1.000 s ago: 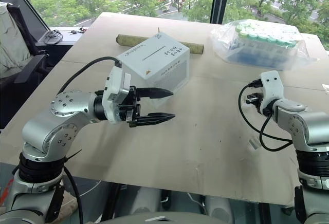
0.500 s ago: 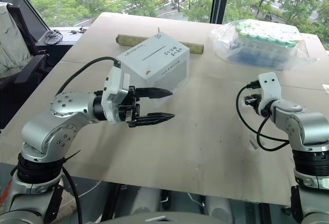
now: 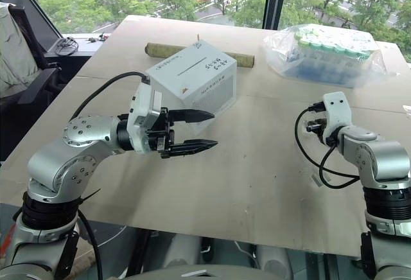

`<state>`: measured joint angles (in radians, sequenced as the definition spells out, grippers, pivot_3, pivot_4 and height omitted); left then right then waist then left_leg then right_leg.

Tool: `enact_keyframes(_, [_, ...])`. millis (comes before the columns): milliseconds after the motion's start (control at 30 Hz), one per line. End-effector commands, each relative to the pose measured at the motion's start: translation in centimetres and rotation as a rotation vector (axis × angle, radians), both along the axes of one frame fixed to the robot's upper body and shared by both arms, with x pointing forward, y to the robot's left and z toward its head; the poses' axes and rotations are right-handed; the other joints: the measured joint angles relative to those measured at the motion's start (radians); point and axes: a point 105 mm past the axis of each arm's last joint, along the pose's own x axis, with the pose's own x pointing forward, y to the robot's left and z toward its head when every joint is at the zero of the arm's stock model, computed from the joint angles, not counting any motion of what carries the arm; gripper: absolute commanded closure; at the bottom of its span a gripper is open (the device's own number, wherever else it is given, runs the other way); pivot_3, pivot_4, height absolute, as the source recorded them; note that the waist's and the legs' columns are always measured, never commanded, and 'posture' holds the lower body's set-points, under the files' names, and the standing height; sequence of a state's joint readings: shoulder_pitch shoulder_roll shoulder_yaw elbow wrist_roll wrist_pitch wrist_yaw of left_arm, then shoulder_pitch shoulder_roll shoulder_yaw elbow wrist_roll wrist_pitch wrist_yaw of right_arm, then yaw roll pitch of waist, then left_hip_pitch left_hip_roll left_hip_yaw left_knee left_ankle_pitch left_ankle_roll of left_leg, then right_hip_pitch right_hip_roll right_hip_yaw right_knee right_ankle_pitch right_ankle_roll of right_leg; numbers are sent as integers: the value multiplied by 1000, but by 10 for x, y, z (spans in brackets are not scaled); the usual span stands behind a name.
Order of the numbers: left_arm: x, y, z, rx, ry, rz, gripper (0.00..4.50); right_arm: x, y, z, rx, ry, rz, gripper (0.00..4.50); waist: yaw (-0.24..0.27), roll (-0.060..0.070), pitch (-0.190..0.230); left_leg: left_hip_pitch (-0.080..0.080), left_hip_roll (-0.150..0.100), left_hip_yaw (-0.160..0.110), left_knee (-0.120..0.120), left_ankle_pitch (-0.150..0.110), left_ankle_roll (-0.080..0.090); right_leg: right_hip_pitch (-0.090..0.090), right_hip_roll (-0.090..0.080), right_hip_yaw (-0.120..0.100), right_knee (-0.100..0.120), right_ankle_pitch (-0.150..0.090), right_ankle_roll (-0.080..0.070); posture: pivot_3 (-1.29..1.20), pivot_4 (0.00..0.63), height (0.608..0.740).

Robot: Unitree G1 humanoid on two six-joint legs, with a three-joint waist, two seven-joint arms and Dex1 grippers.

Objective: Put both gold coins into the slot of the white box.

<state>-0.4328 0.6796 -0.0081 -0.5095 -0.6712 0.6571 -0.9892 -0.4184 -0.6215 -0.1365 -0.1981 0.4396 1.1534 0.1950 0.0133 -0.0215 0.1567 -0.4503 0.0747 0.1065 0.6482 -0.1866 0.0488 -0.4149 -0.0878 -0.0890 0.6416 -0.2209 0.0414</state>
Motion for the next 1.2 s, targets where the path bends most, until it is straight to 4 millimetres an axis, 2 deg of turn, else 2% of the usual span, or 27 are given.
enact_keyframes(33, [-1, 2, 9, -10, -46, -5, 1413, -1, -4, 12, -2, -41, -10, 4422, 1, 0, 0, 0, 0, 0, 0, 0, 0, 0, 0, 0, 0, 0, 0, 0, 150, 740])
enact_keyframes(333, [1, 1, 7, -19, -27, 1, 1413, -3, -4, 14, 3, -47, -3, 4422, 0, 0, 0, 0, 0, 0, -1, 0, 0, 0, 0, 0, 0, 0, 0, 0, 150, 740])
enact_keyframes(733, [11, -2, 11, -85, 45, 39, 1413, -6, -4, 34, 40, -133, 33, 4422, 0, 1, 1, 0, 0, 0, -1, 0, 0, 0, 0, 0, -1, 0, 0, 0, 150, 740])
enact_keyframes(800, [13, -3, 13, -109, 65, 43, 1413, -9, -2, 45, 69, -173, 58, 4422, 0, 1, 1, 0, 0, 0, -1, 0, 0, 0, 0, 0, -1, 0, 0, 0, 150, 740])
enact_keyframes(933, [20, -6, 25, -171, 129, 50, 1413, -27, 27, 89, 191, -336, 283, 4422, 1, 2, 1, -1, 0, 0, -1, 0, 0, 0, 0, 0, -1, 0, 1, 0, 150, 740])
enact_keyframes(1100, [24, -16, 37, -199, 240, 0, 1413, -71, 80, 143, 342, -481, 662, 4422, -2, 2, 2, 0, 0, -1, -1, 0, 0, 0, 0, 0, -1, 1, 3, 0, 150, 740])
enact_keyframes(1200, [20, -23, 44, -208, 255, -69, 2231, -93, 103, 159, 374, -494, 829, 4500, -1, 2, 2, 0, 0, -1, -2, 0, 0, 0, 0, 0, -1, 0, 2, 0, 150, 740])
